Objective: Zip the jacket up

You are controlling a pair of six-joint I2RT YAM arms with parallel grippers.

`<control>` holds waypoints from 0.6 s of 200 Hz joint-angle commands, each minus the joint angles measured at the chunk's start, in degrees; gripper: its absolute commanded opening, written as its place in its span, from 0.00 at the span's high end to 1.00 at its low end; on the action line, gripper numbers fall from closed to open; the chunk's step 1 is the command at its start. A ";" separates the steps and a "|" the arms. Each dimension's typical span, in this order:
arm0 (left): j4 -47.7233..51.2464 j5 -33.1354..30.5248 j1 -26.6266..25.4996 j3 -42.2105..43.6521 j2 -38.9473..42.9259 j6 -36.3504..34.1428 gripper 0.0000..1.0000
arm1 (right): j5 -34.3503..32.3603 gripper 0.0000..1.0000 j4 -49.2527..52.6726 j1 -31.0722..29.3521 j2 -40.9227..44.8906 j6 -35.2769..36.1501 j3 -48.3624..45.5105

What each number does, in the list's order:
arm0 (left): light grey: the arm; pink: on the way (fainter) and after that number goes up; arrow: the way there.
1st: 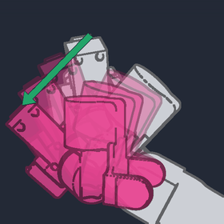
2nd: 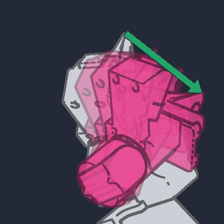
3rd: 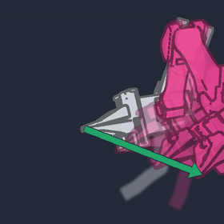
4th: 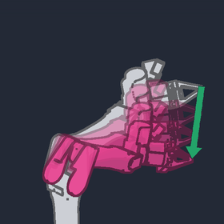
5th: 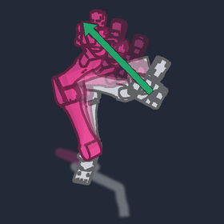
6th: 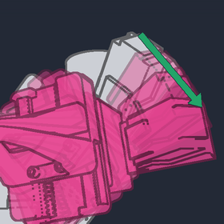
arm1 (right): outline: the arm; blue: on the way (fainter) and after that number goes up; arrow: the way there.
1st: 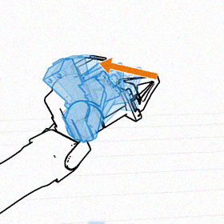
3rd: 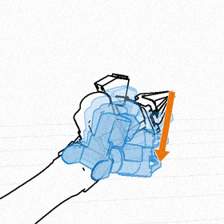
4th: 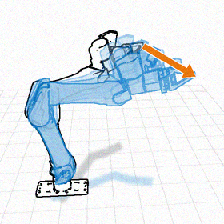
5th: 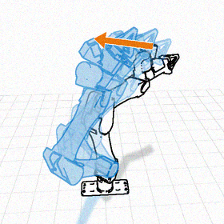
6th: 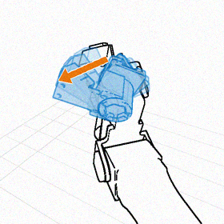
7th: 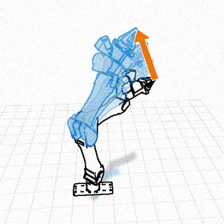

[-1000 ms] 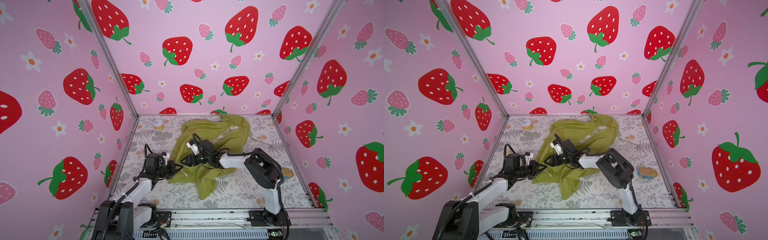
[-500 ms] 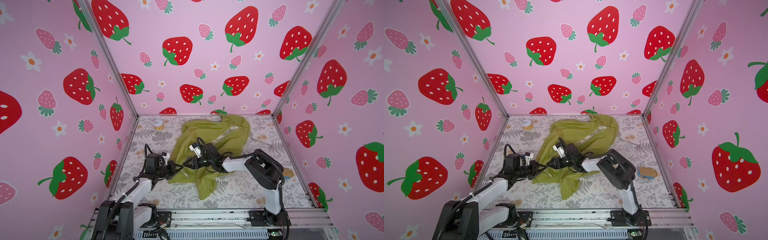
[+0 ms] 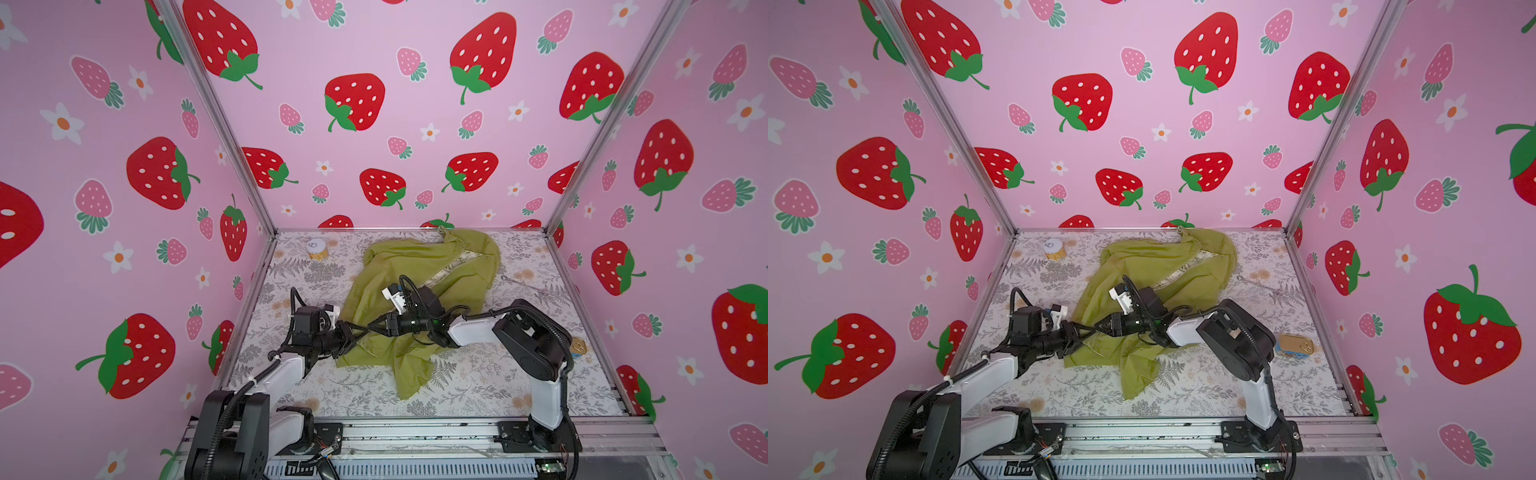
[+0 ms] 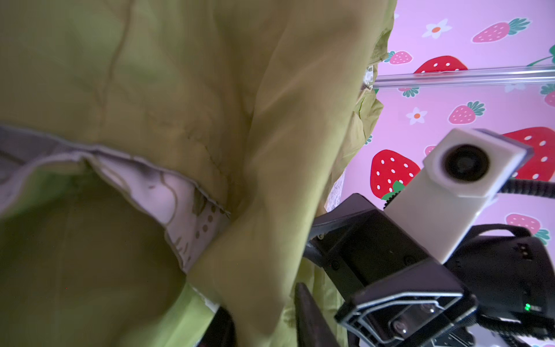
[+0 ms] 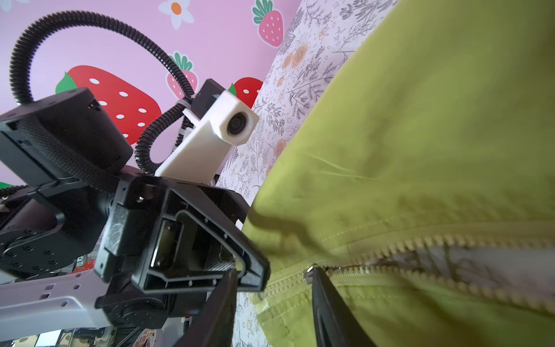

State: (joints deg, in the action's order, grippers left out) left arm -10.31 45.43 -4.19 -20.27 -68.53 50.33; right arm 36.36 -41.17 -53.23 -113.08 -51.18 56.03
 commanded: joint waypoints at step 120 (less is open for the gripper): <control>-16.36 -6.89 -7.04 -1.20 -11.17 4.87 0.73 | -2.20 0.57 -3.39 2.60 8.32 -1.77 -6.17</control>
State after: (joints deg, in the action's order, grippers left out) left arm -21.69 40.71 -10.52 -20.29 -79.31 53.84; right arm 34.81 -43.29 -51.07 -106.74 -52.69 51.16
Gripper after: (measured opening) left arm 0.320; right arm 0.433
